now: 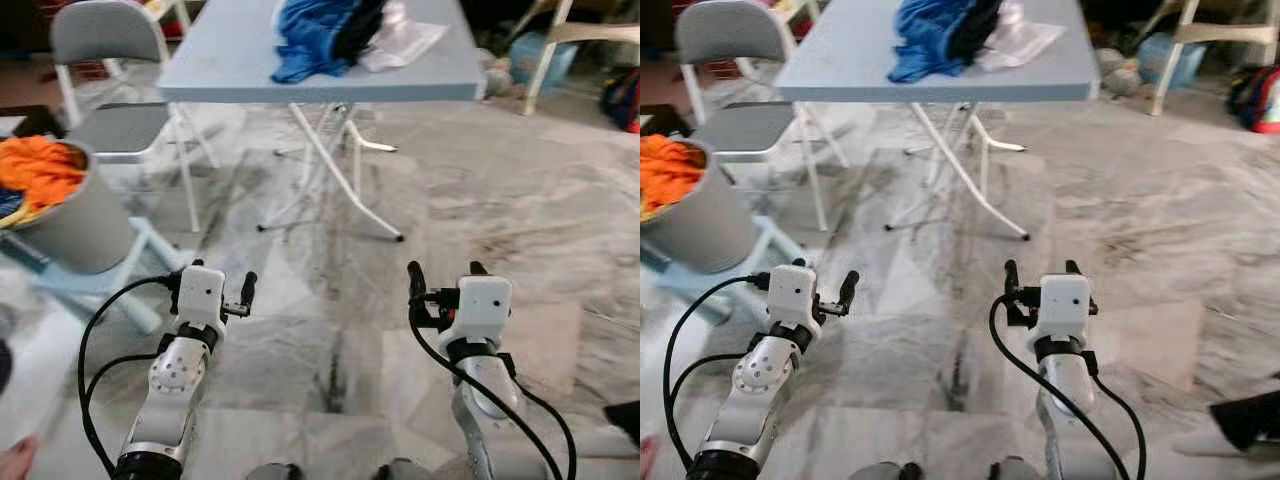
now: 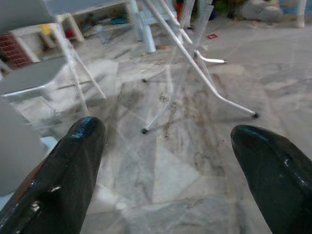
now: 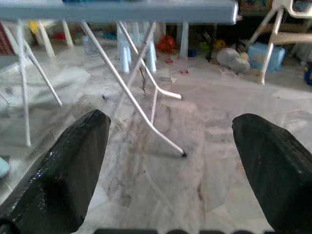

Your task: Hang hanger

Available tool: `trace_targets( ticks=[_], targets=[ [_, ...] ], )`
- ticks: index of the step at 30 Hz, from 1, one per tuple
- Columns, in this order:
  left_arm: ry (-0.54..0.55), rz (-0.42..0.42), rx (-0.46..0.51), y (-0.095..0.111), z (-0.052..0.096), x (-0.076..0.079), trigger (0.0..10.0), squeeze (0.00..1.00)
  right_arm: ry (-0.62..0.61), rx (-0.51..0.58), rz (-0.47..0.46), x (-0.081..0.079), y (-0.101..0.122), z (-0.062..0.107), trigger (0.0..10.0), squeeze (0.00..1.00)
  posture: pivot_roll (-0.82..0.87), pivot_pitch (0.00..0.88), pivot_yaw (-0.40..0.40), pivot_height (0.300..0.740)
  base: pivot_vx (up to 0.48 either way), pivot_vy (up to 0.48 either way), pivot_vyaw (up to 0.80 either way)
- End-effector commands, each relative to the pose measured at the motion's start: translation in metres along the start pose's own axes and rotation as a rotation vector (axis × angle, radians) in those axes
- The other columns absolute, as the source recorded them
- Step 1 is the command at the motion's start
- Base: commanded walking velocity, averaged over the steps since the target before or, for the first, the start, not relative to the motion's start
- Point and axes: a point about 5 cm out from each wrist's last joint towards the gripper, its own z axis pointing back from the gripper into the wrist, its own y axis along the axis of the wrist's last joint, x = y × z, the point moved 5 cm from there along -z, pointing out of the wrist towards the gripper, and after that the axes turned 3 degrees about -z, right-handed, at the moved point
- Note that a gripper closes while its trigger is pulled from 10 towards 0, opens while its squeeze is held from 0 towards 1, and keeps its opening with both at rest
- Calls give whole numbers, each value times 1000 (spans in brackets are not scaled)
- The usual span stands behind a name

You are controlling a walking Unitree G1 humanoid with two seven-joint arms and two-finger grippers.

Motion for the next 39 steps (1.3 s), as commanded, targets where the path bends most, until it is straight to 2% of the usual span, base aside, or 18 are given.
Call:
trace_targets(
  ticks=[1,39],
  targets=[
    [3,-15,-13,-3,1,-4,10000,0,-12,2,-18,2,1,1,10000,0,28,215,67,740,0,476,0],
    [29,-31,-20,-6,0,-7,10000,0,16,9,-23,-4,2,1,10000,0,38,223,57,740,0,478,0]
  ],
)
